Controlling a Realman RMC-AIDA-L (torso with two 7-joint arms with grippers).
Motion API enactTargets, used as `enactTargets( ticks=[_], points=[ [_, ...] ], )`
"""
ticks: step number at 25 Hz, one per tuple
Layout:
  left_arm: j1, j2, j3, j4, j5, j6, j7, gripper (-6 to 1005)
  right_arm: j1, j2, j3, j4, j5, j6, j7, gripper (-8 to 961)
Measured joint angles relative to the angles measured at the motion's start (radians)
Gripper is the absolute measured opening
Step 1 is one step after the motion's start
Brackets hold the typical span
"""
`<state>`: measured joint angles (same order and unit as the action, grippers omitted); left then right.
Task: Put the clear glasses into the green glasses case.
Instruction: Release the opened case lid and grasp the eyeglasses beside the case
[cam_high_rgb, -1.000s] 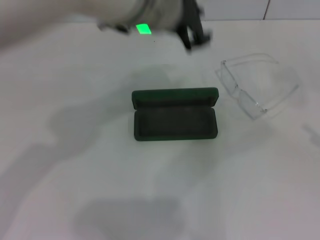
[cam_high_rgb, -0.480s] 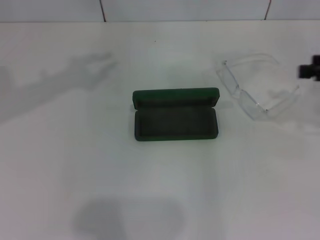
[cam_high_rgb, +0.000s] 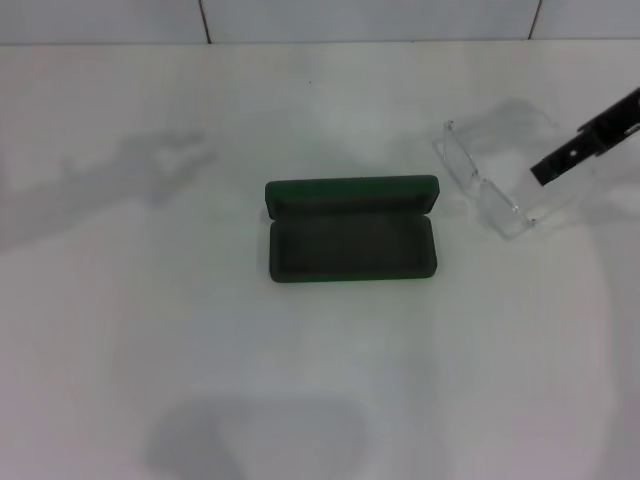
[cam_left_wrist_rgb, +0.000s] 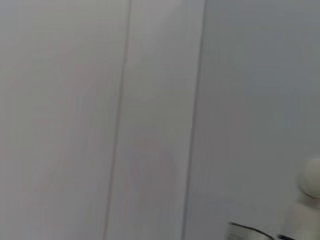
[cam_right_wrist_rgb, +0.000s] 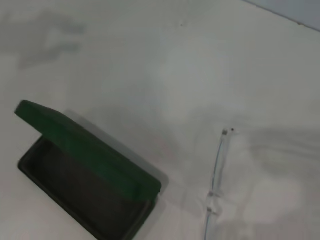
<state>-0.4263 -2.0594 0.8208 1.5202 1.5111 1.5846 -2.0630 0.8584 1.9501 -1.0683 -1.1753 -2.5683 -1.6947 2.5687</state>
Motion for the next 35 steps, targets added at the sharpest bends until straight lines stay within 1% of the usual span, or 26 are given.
enactTargets(
  ticks=[4,7,12,17,19,21,25,29,33,35],
  points=[
    [-0.007,0.003,-0.001,-0.05,0.004,0.03,0.024,322,0.074,0.009,-0.027,0.125,-0.048,0.082,-0.004,839],
    [-0.006,-0.002,-0.001,-0.077,0.007,0.037,0.042,322,0.098,0.014,-0.054,0.183,-0.066,0.158,-0.005,838],
    [-0.007,-0.003,0.004,-0.104,0.013,0.038,0.06,322,0.135,0.034,-0.062,0.274,-0.081,0.26,-0.018,838],
    [-0.014,-0.004,0.005,-0.127,0.021,0.04,0.067,323,0.189,0.054,-0.065,0.408,-0.081,0.33,-0.043,837],
    [-0.015,-0.004,0.005,-0.133,0.023,0.041,0.073,323,0.195,0.061,-0.075,0.439,-0.081,0.355,-0.047,834],
    [-0.016,-0.005,0.005,-0.138,0.024,0.042,0.08,323,0.199,0.063,-0.09,0.462,-0.082,0.379,-0.047,829],
    [-0.015,-0.005,0.005,-0.146,0.024,0.043,0.087,324,0.201,0.063,-0.111,0.497,-0.082,0.42,-0.047,819],
    [-0.015,-0.005,0.005,-0.161,0.025,0.043,0.09,324,0.197,0.064,-0.111,0.503,-0.083,0.433,-0.048,808],
    [-0.018,-0.005,0.004,-0.175,0.025,0.043,0.091,325,0.193,0.064,-0.111,0.508,-0.083,0.439,-0.048,712],
    [-0.018,-0.005,0.004,-0.182,0.026,0.043,0.092,325,0.192,0.064,-0.111,0.532,-0.084,0.462,-0.049,674]
  ],
)
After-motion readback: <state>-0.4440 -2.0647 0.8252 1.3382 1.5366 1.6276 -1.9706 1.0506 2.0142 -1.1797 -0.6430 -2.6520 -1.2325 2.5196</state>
